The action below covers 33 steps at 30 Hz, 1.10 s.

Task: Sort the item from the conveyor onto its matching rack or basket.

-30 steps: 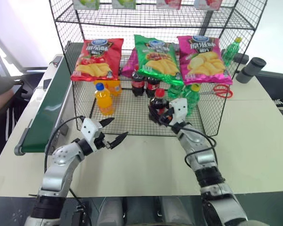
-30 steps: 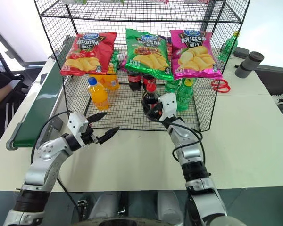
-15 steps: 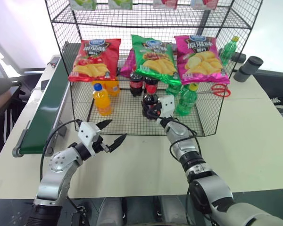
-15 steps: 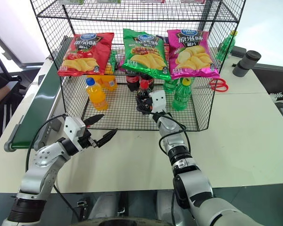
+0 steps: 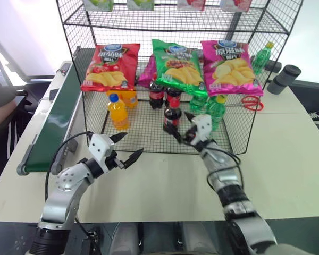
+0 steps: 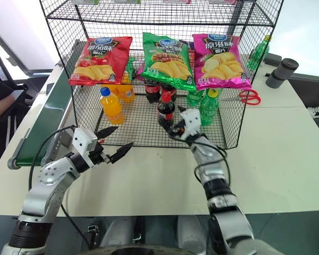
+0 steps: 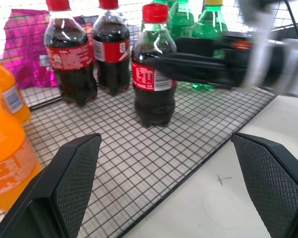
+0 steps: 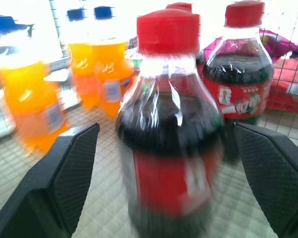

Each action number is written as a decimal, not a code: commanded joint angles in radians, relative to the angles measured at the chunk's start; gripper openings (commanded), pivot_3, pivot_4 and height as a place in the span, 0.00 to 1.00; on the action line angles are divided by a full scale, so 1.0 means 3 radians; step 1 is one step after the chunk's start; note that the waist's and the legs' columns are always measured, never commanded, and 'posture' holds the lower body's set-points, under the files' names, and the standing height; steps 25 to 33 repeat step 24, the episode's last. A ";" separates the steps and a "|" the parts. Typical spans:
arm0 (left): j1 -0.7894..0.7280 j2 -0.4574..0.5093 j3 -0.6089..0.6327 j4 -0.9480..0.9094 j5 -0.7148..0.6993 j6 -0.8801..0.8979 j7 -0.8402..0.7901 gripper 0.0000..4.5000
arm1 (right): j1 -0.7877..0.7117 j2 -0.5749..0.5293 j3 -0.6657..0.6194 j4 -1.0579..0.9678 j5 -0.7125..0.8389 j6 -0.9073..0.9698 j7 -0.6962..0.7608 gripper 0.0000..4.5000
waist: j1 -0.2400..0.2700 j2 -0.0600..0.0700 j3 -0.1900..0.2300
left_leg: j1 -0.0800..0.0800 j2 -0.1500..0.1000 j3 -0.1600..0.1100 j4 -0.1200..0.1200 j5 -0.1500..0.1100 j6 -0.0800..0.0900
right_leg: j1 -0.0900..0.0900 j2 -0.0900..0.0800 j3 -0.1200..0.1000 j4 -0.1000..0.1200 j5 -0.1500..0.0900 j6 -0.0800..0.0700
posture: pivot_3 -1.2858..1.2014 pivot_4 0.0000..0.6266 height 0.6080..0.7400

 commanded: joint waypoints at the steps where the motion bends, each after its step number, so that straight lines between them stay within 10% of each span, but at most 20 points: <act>1: -0.0081 0.0049 0.0077 -0.0047 -0.0040 0.0024 0.0005 1.00 | 0.0351 -0.0284 0.0010 -0.0906 0.0233 0.0339 0.0315 0.99 | -0.0014 0.0000 0.0000 | 0.0001 0.0000 0.0000 0.0000 0.0000 0.0000 | 0.0000 0.0000 0.0000 0.0000 0.0000 0.0000 | 0.52 0.24 1.00; 14: -0.0153 0.0421 0.0323 0.0347 -0.0039 0.0022 -0.0223 1.00 | 0.1671 -0.1746 -0.1168 -0.2308 0.1055 0.1434 0.0875 0.99 | 0.0015 0.0004 0.0000 | 0.0009 0.0002 -0.0001 0.0000 0.0000 0.0000 | 0.0008 0.0006 0.0000 -0.0001 -0.0001 -0.0002 | 0.52 0.24 1.00; 33: -0.0122 0.0469 0.0291 0.0535 0.0058 -0.0131 -0.0357 1.00 | 0.1727 -0.1844 -0.1317 -0.2359 0.1087 0.1535 0.0932 0.99 | 0.0082 0.0004 0.0000 | 0.0009 0.0002 0.0001 0.0000 0.0000 0.0001 | 0.0008 0.0009 0.0001 -0.0003 -0.0001 -0.0001 | 0.52 0.24 1.00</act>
